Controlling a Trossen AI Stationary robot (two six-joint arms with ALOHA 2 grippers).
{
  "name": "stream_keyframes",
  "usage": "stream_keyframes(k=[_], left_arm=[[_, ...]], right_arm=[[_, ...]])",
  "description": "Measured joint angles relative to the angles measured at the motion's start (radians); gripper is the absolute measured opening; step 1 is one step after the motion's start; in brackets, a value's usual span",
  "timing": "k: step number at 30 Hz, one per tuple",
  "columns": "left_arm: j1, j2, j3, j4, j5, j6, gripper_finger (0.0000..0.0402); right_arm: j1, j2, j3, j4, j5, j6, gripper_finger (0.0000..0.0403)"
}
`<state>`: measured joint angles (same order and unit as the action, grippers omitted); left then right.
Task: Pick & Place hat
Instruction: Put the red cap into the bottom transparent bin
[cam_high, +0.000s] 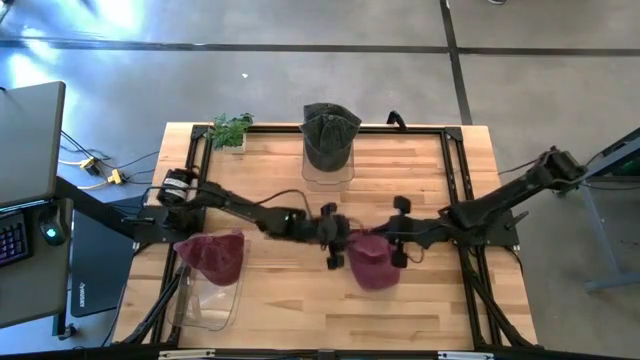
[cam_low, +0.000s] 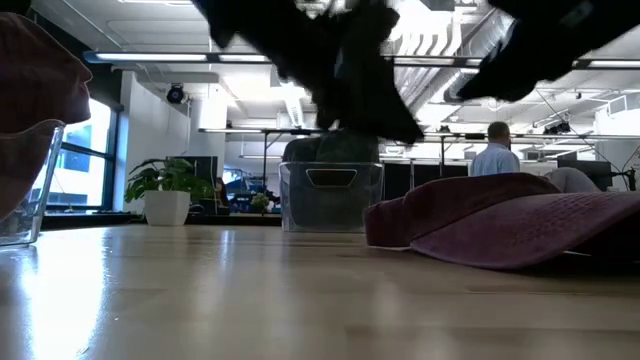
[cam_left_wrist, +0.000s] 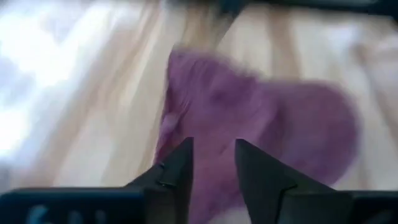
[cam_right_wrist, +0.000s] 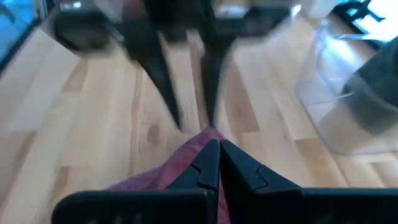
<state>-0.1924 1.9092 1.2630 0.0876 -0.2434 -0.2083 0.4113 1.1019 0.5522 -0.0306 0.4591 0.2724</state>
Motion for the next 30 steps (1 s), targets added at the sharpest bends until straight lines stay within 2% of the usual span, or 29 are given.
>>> stream_keyframes(k=[4, 7, 9, 12, 14, 18, 25, 30], left_arm=[[0.057, 0.064, 0.006, 0.069, 0.130, -0.116, 0.0170], [0.071, 0.098, 0.001, 0.074, 0.160, -0.136, 0.0199], [0.083, 0.147, 0.036, 0.082, 0.188, -0.138, 0.0205], [0.084, 0.184, 0.084, -0.031, 0.214, -0.144, 0.0200], [0.082, 0.227, 0.151, -0.053, 0.222, -0.144, 0.0187], [0.081, 0.290, 0.266, -0.236, 0.230, -0.138, 0.0142], [0.079, 0.319, 0.375, -0.382, 0.234, -0.080, 0.0016], [0.042, 0.294, 0.381, -0.404, 0.114, -0.037, 0.0004]], right_arm=[[0.081, -0.098, 0.000, -0.058, 0.093, 0.035, 0.0010], [0.136, -0.145, 0.000, -0.059, 0.132, 0.038, 0.0003], [0.167, -0.162, 0.000, -0.058, 0.151, 0.042, 0.0003], [0.206, -0.169, 0.000, -0.055, 0.180, 0.050, 0.0006], [0.225, -0.167, 0.000, -0.056, 0.192, 0.061, 0.0005], [0.247, -0.164, 0.000, -0.056, 0.191, 0.067, 0.0002], [0.273, -0.164, 0.000, -0.055, 0.194, 0.070, 0.0003], [0.273, -0.164, 0.000, -0.065, 0.177, 0.092, 0.0006]])
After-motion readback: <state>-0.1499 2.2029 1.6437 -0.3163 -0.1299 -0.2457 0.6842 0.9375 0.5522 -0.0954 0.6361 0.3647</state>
